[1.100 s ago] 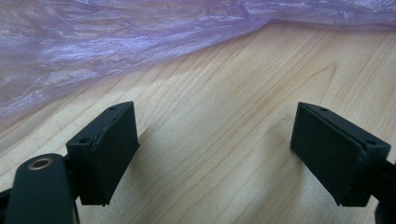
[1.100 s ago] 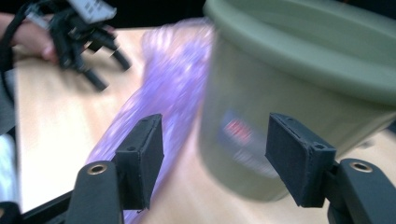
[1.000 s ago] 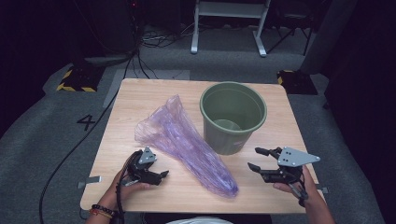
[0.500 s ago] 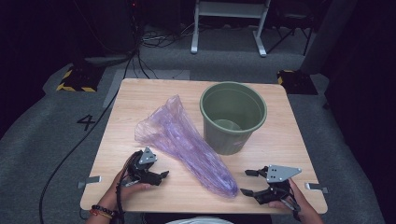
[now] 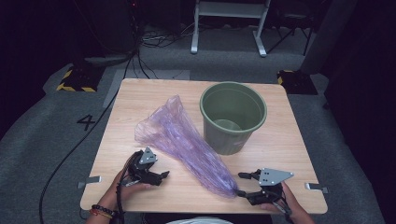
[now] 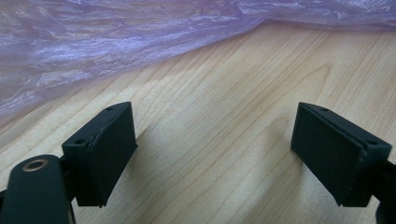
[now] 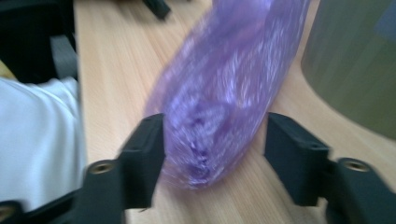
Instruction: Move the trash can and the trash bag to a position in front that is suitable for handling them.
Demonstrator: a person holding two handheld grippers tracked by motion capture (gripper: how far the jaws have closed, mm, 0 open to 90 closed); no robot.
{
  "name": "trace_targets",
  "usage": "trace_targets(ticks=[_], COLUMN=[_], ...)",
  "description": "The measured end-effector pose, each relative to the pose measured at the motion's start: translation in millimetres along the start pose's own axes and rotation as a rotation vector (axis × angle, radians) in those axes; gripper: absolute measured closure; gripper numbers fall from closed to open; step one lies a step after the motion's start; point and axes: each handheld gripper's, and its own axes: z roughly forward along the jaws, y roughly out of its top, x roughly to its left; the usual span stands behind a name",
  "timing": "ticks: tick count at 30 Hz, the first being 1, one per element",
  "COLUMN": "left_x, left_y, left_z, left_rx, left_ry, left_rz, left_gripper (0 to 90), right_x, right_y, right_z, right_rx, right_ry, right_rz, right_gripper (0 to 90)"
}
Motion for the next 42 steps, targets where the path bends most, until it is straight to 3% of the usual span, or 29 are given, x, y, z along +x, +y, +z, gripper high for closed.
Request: trace_targets(ticks=[3,4,5,11,12,17,24,28,29,34,38,42], left_x=[-1.4,-1.4,-1.4,-2.1,-2.8,-8.3,-15.6,-21.6,-22.8,-19.1,-18.8,-19.5], left_y=[1.7,1.7,1.7,2.2,2.8,7.5,19.8,22.7,23.5,26.8,32.3,39.7], left_z=[1.7,1.7,1.5,2.3,2.5,6.6,16.4,16.3,14.5,6.0,2.2,2.5], left_rx=[-0.003,-0.003,-0.002,-0.004,-0.001,0.005,0.015,0.015,0.006,-0.067,-0.115,-0.133], left_ry=[0.002,0.002,0.002,-0.002,-0.003,-0.008,-0.004,-0.010,-0.008,-0.017,-0.010,-0.009], left_rz=[0.003,0.003,0.004,0.008,0.012,0.012,-0.004,0.035,0.053,0.044,0.069,0.092], left_gripper=[13.4,13.6,13.8,13.8,13.8,13.8,15.8,16.1,16.3,16.4,16.6,17.1], right_x=[-8.5,-8.5,-12.6,-19.6,-22.5,-34.9,-40.5,-43.1,-44.7,-47.8,-49.5,-50.3], right_y=[-7.2,-7.2,-6.2,-5.8,-5.0,-2.4,2.2,4.3,4.7,5.1,5.0,5.1], right_z=[14.8,14.8,14.3,17.6,19.3,25.4,33.8,37.3,38.0,38.7,38.6,38.7], right_rx=[0.053,0.053,0.027,0.074,0.094,0.119,0.135,0.138,0.138,0.138,0.137,0.137], right_ry=[-0.005,-0.005,-0.025,-0.070,-0.094,-0.130,-0.121,-0.114,-0.113,-0.106,-0.101,-0.099], right_rz=[0.029,0.029,0.039,0.050,0.058,0.070,0.060,0.056,0.060,0.067,0.071,0.073], right_gripper=[58.9,58.9,66.5,76.3,78.6,81.9,82.6,81.8,80.3,79.1,77.8,76.9])
